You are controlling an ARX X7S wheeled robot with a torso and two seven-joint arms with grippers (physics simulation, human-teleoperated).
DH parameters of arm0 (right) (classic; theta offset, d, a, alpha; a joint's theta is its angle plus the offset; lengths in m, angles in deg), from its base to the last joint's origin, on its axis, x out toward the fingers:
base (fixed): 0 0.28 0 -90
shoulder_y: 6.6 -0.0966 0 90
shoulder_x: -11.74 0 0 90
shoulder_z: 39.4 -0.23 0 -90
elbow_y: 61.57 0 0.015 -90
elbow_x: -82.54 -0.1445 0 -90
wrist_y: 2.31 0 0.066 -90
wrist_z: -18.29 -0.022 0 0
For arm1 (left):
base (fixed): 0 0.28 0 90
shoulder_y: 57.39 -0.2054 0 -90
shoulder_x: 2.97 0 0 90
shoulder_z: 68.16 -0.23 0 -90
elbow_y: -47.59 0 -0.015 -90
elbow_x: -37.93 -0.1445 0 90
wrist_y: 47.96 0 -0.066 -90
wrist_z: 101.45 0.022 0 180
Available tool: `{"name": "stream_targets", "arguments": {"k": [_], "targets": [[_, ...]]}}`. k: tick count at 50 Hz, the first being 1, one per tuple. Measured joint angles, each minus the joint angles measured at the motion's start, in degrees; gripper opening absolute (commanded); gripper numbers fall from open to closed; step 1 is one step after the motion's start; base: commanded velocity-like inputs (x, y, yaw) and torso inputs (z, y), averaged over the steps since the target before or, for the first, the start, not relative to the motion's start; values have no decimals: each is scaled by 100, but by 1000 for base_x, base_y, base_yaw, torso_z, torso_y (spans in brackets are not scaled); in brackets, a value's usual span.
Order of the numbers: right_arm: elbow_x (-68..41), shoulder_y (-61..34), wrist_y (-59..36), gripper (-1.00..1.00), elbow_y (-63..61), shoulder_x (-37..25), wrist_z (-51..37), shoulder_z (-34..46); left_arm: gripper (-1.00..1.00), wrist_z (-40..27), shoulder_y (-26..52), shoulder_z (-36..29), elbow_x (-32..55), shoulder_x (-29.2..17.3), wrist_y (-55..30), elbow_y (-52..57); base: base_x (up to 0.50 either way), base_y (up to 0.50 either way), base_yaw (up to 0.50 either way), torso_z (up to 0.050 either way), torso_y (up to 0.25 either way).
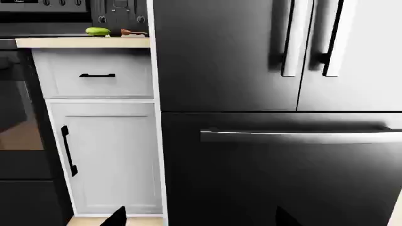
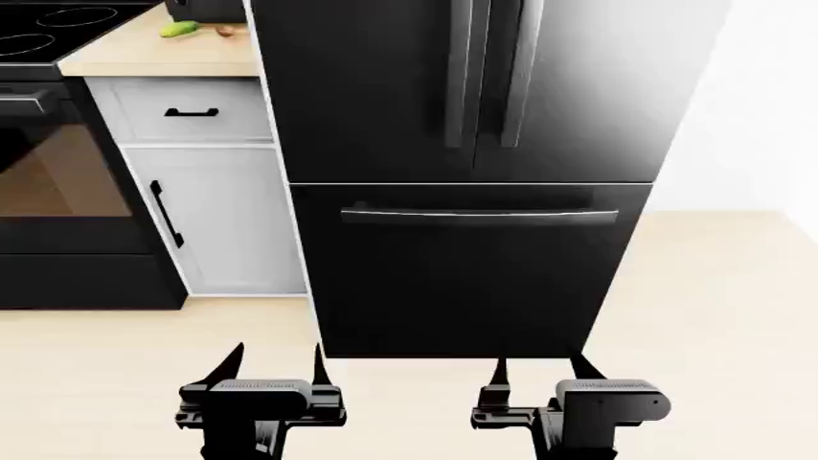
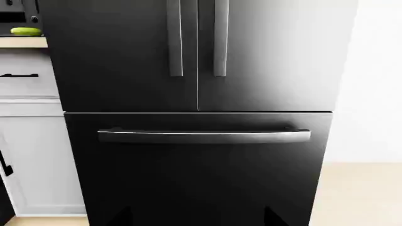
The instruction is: Open the fridge doors
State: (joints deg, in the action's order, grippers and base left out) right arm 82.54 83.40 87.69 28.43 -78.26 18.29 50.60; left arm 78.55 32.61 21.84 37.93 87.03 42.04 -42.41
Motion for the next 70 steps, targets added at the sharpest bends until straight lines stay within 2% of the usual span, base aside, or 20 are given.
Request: {"name": "stream_targets", "arguments": {"k": [32,40,47,55,66,70], "targets": [[-506,-7,308,100,14,-327,-552,333,100,-401,-94,-548,-173,-399,624,-145,0,0,0,0,0],[-431,-21,173,100,-10,-418,-749,483,100,-816,116,-590,-426,-457,571,-365,0,0,0,0,0],[-301,-12,-536,100,-671,-503,-963,580,100,-902,185,-573,-442,-536,7,200,0,0,0,0,0],[-112,-128,-1796,100,-1993,-620,-1169,666,100,-817,420,-470,-301,-691,-972,1483,0,0,0,0,0],[237,-834,-3765,100,-3681,-828,-1244,922,100,-659,1278,-196,63,-880,-2821,3274,0,0,0,0,0],[326,-1089,-4269,100,-4060,-886,-1243,1002,100,-647,1566,-142,131,-933,-3237,3638,0,0,0,0,0]]}}
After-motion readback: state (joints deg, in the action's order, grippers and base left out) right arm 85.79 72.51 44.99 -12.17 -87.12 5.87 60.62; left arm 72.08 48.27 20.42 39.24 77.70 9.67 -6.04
